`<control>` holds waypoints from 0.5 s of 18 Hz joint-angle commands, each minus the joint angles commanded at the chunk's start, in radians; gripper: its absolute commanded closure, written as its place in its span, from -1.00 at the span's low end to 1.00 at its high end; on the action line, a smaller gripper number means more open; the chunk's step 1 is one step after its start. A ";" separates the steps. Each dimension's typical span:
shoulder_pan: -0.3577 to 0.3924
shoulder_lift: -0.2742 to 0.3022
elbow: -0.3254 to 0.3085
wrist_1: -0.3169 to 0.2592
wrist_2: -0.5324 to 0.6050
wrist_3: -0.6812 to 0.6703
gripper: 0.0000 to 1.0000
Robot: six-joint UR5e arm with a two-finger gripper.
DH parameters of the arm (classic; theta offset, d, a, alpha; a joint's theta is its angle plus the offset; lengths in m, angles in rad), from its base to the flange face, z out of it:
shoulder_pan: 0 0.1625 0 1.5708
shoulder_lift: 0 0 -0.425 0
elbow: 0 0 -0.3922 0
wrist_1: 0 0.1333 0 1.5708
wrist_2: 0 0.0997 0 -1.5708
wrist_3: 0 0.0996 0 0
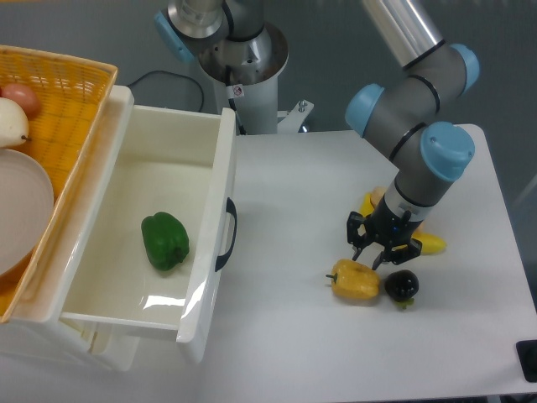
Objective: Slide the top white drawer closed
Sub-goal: 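Move the gripper across the table toward the open drawer's front panel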
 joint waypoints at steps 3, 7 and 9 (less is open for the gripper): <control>-0.043 0.008 -0.002 -0.002 -0.006 -0.091 0.82; -0.069 0.029 -0.029 -0.005 -0.046 -0.187 0.83; -0.080 0.034 -0.032 -0.014 -0.087 -0.209 0.87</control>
